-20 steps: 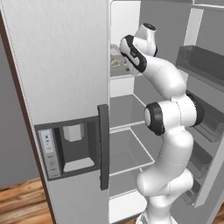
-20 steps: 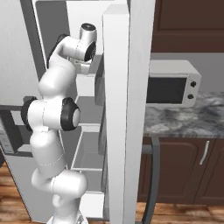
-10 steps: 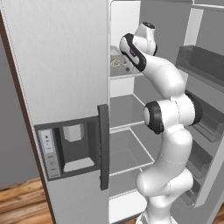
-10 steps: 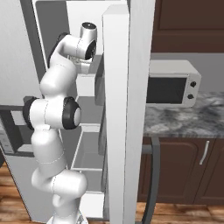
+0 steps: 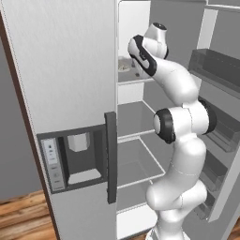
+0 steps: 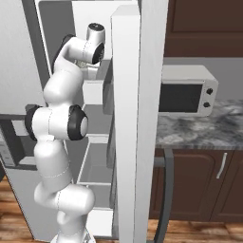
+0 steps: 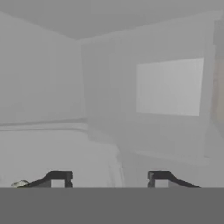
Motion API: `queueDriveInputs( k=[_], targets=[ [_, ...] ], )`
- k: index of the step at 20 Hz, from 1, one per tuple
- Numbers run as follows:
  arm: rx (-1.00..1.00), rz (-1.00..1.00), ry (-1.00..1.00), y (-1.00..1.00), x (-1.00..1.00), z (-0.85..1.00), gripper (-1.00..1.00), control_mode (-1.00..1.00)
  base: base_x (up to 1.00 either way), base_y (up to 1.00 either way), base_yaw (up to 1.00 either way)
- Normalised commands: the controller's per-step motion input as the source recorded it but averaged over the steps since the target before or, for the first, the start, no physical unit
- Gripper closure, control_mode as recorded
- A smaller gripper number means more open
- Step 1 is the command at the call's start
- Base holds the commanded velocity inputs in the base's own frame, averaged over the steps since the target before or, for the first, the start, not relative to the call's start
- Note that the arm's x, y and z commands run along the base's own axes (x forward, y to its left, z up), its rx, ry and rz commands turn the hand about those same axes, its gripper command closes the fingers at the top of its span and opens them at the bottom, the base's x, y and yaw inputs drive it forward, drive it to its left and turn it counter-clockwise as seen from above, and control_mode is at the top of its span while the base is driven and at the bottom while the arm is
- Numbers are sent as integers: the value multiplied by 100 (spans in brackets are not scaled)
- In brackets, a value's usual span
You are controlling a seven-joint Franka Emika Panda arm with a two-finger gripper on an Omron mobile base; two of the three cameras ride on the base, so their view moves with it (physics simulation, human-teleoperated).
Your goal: Place two dumplings into each of the tupperware containers and then place the containers in the fridge.
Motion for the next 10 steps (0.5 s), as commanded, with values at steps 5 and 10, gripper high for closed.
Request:
queueDriveInputs(
  k=[5, 10],
  targets=[
    [0, -1, -40, 0, -35, 0, -100, -100, 0, 0, 0],
    [0, -2, -24, 0, -79, 36, -100, -100, 0, 0, 0]
  ],
)
